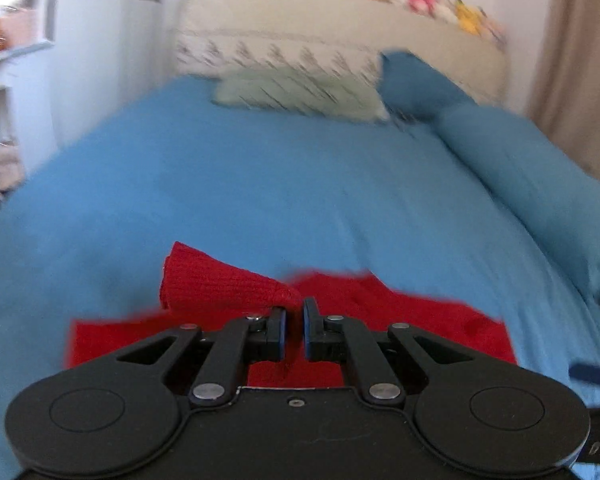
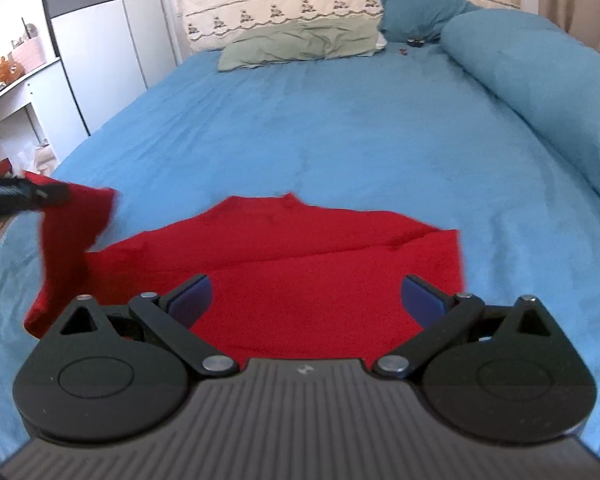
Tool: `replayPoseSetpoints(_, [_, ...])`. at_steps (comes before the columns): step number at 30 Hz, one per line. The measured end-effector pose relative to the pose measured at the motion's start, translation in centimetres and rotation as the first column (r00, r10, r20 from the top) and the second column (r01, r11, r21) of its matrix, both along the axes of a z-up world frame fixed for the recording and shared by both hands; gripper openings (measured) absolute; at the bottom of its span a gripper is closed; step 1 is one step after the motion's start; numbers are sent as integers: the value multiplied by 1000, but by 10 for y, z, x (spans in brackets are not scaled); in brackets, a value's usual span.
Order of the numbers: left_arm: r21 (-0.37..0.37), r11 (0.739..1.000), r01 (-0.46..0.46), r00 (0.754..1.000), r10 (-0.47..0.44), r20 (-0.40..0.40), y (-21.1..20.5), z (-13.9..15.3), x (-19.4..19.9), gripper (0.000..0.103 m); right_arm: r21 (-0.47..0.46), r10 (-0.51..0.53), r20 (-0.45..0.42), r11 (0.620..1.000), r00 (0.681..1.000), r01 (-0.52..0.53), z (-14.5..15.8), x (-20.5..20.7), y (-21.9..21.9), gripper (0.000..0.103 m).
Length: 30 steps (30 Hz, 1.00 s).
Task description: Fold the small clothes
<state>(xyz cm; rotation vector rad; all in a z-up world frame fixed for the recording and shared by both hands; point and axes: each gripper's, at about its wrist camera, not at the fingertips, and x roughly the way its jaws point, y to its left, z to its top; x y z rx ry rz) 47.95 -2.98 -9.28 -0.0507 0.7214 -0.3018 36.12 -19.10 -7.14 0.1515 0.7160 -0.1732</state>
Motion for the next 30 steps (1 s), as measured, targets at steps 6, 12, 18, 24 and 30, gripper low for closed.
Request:
replayPoseSetpoints(6, [81,993,88,990,-78,-119,-77,-72,-7,8,-14,17,-40,1000,999,-18,-17,-15,-53,103])
replayPoseSetpoints(12, [129,986,105,981,-82,-175,-96,-110,-10,21,8,60,-75,998,995,-60,-39,-17,-76,103])
replayPoseSetpoints(18, [94,991,96,985,-81,-155,-70,-82,-31,70,16,127,-62,992,990,-127,-33,-8,-77,103])
replayPoseSetpoints(24, [148,987,-53,982,78,-172,-4,-57,-54,72,21,250,-74,968,965,-250,-16,13,-49,103])
replayPoseSetpoints(30, [164,972,-171,958,203,-202,60,-60,-57,72,-35,375,-99,925,922,-379,-29,50,9,103])
